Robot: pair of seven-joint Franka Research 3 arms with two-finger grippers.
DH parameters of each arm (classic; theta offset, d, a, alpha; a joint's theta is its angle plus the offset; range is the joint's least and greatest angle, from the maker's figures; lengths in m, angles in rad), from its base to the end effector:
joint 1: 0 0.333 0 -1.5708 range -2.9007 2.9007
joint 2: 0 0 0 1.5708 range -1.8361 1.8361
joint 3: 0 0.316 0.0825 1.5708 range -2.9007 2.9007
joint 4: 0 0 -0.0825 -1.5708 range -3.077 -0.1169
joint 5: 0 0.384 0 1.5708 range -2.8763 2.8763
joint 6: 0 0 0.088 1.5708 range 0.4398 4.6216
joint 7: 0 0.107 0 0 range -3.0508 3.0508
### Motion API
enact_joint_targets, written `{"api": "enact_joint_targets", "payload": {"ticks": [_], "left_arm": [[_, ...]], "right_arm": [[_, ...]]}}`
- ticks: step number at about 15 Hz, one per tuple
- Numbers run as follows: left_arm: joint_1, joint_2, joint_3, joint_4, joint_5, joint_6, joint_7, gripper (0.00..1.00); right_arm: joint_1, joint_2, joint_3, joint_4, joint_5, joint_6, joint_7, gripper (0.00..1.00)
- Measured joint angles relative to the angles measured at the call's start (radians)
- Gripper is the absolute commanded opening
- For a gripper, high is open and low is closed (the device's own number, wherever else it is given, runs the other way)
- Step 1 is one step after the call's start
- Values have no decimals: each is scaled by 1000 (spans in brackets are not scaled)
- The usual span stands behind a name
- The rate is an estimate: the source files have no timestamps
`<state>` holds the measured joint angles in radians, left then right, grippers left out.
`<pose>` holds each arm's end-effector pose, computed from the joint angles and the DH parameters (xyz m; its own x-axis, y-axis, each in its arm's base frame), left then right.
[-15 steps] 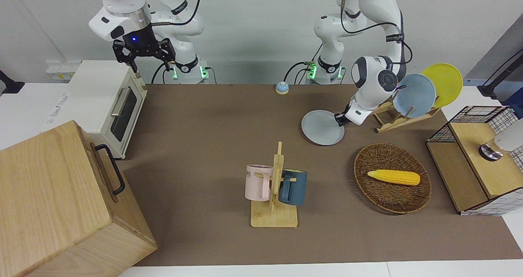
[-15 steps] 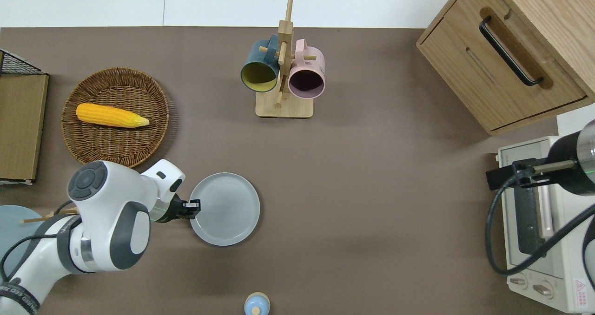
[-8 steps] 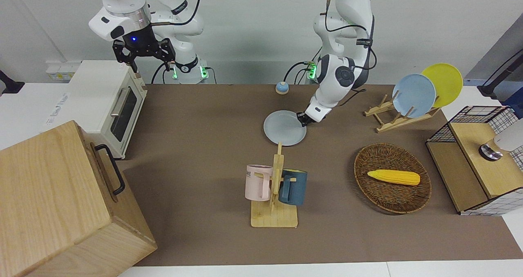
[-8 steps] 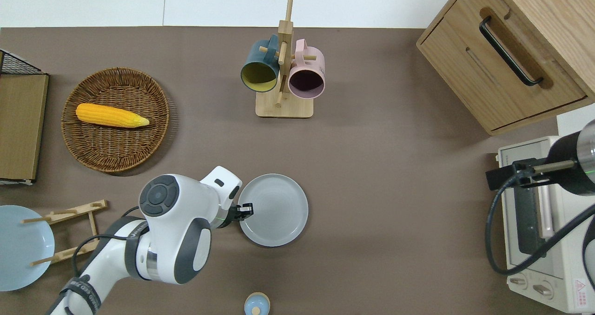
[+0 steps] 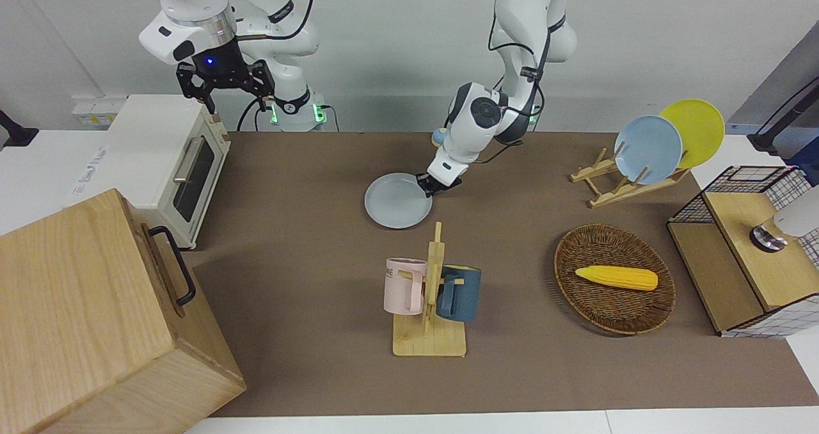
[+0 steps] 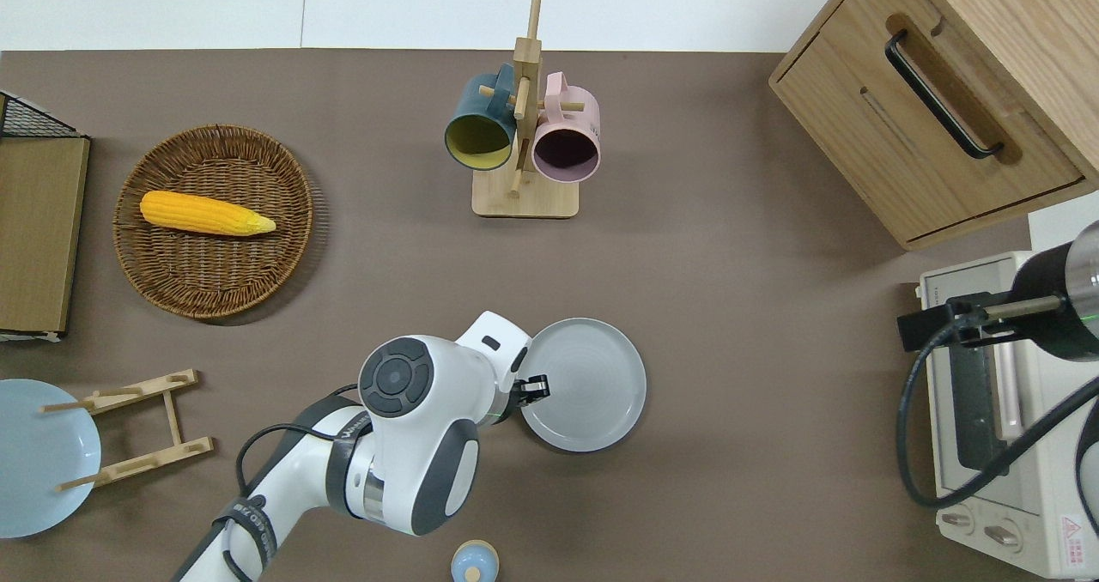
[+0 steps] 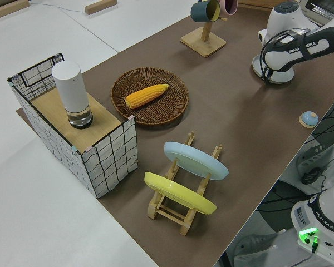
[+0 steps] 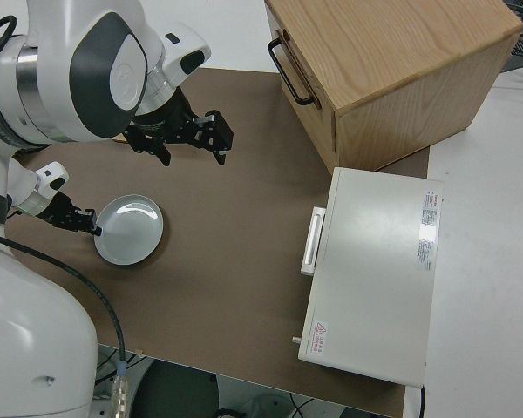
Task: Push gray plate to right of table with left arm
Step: 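Push the gray plate with the left gripper away from the basket toward the toaster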
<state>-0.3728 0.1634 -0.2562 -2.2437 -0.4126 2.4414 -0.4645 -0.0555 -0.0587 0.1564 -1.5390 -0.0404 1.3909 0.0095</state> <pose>0.4392 -0.3198 0.3007 0.9798 0.1295 -0.1525 0.1671 -0.9488 0.2679 0.5147 0.0500 0.6555 0.9926 0.0826 -0.0893 0.0873 -0.9949 0.0502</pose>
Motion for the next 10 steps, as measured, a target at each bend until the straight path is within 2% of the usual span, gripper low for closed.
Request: {"api": "enact_joint_targets", "payload": {"ticks": [5,6,7,9,10], "left_arm": [[-9,67,-72,64,-2,56,-55,0],[-15,76,-75,67,-2,70,-57,124],[-19,84,-79,68,-2,80,-57,338],[-23,90,-81,74,-2,83,-58,900],[-25,92,-81,75,-2,84,-60,990]], "right_arm": [[0,0,0,0,0,0,0,996],[0,0,0,0,0,0,0,996],[0,0,0,0,0,0,0,996],[0,0,0,0,0,0,0,996],[0,0,0,0,0,0,0,996]]}}
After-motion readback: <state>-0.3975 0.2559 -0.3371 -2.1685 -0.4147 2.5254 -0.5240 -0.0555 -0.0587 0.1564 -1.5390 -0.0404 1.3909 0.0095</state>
